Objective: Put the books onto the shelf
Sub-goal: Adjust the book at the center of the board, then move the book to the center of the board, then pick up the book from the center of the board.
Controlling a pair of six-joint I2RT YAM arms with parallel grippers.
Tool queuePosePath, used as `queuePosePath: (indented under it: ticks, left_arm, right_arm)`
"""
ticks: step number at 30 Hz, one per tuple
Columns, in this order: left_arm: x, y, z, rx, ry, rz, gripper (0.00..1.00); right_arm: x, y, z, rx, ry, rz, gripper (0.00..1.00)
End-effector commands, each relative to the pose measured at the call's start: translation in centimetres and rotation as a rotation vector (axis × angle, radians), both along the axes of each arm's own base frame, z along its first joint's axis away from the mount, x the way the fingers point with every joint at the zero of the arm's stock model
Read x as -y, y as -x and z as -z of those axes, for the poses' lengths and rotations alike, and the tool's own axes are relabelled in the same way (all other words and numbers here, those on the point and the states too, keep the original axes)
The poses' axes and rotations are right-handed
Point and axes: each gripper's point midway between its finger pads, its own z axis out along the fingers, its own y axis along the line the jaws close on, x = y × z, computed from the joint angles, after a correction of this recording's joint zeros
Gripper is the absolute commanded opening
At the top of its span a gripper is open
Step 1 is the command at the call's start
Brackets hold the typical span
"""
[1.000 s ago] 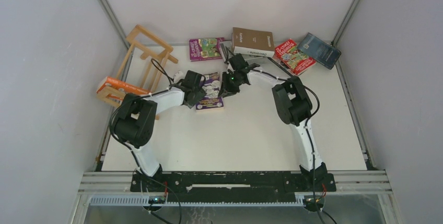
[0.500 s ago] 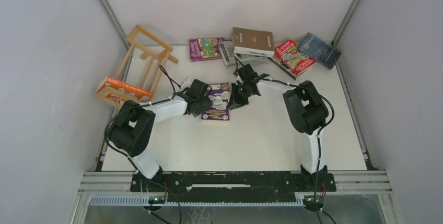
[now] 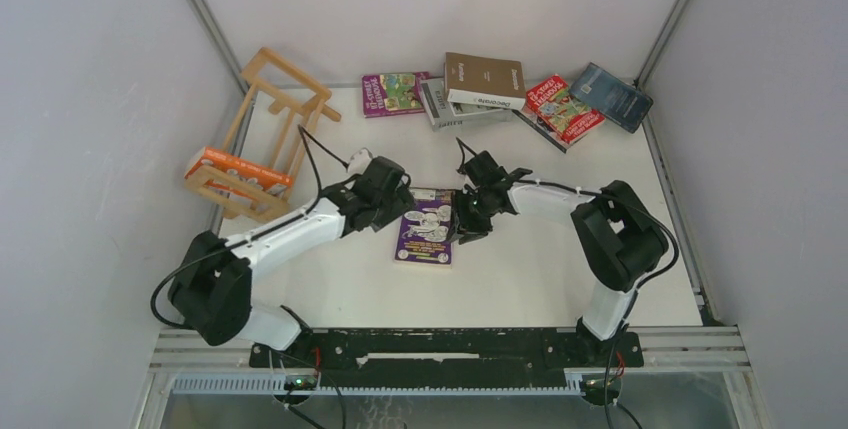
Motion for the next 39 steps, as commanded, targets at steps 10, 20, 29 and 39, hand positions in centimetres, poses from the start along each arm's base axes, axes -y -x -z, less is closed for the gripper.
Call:
queuePosePath:
  ticks: [10, 20, 29, 39]
  left_arm:
    - [-7.2, -14.3, -15.4, 0.296, 0.069, -0.315, 0.71]
    - [-9.3, -25.9, -15.6, 0.265, -0.007, -0.387, 0.71]
    - [-11.0, -32.7, -10.7, 0.266, 0.081, -0.457, 0.71]
    - [-10.0, -35.7, -5.7, 0.253, 0.106, -0.465, 0.83]
  right_arm:
    - [3.2, -5.8, -7.6, 0.255, -0.019, 0.13, 0.58]
    - [3.8, -13.6, -11.7, 0.392, -0.062, 0.183, 0.58]
    - [4.4, -17.4, -11.3, 0.417, -0.086, 0.237, 0.58]
    - [4.4, -19.8, -9.9, 0.407, -0.084, 0.26, 0.58]
